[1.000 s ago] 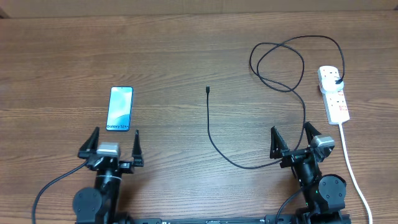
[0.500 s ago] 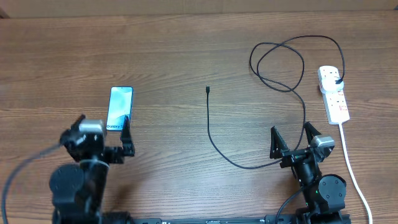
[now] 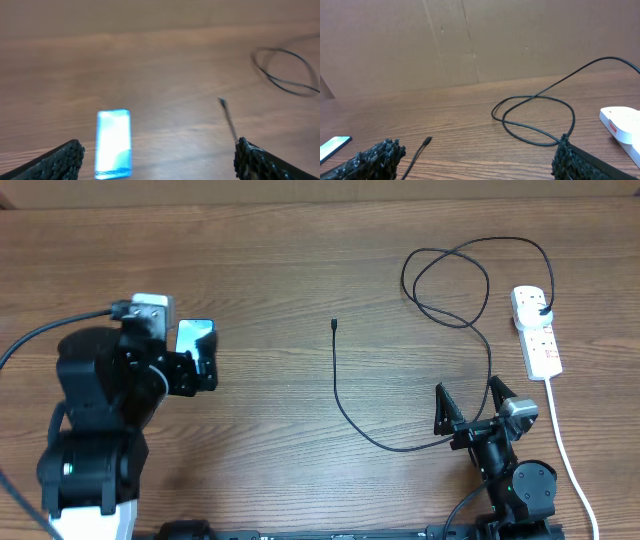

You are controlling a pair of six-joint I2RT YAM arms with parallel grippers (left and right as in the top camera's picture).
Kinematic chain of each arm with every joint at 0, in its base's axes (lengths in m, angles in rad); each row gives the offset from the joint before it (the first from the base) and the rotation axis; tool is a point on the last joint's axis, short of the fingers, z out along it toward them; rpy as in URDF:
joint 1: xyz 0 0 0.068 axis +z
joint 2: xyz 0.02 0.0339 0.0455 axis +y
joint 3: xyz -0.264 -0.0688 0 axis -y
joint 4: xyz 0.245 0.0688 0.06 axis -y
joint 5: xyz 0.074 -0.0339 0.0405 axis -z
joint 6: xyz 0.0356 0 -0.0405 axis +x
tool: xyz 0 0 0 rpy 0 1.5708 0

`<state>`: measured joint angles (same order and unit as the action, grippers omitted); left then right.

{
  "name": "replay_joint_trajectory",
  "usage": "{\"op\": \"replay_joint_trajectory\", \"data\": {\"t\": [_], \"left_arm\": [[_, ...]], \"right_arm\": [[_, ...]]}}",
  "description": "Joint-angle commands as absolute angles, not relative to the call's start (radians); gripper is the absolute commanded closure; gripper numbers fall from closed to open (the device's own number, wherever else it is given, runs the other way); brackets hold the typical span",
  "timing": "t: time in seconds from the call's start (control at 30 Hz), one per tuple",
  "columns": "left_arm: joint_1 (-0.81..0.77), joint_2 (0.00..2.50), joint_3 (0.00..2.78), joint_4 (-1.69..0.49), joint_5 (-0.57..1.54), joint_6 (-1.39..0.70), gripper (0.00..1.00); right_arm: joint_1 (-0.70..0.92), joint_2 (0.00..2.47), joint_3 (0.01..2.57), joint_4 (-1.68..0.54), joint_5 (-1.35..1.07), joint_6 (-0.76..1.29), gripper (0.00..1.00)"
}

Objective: Plug charger to phone and switch on socket
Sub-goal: 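Move the left gripper over the smartphone and lower onto it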

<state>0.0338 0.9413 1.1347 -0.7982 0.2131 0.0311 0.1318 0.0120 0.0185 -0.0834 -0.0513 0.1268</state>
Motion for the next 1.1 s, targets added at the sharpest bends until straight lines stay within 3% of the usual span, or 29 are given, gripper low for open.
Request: {"op": "replay_joint_trajectory", "data": {"t": [0.0, 0.17, 0.4, 1.07], "left_arm": [[0.039, 1.002, 1.155, -0.831, 0.414, 0.022, 0.0], [0.039, 1.084, 1.155, -0.842, 0.415, 0.03, 0.0], [0.039, 1.203, 1.155, -0.838, 0.064, -0.057, 0.0], [0.039, 1.662, 1.155, -0.727, -0.136, -0.048, 0.0]], "right_arm": [[0.134, 0.003, 0.008, -0.081, -0.045, 0.131, 0.0], [0.134, 0.003, 0.008, -0.081, -0.045, 0.131, 0.0], [0.134, 0.003, 0.008, -0.081, -0.045, 0.131, 0.0], [0.134, 0.003, 0.008, -0.081, -0.045, 0.131, 0.0]]}}
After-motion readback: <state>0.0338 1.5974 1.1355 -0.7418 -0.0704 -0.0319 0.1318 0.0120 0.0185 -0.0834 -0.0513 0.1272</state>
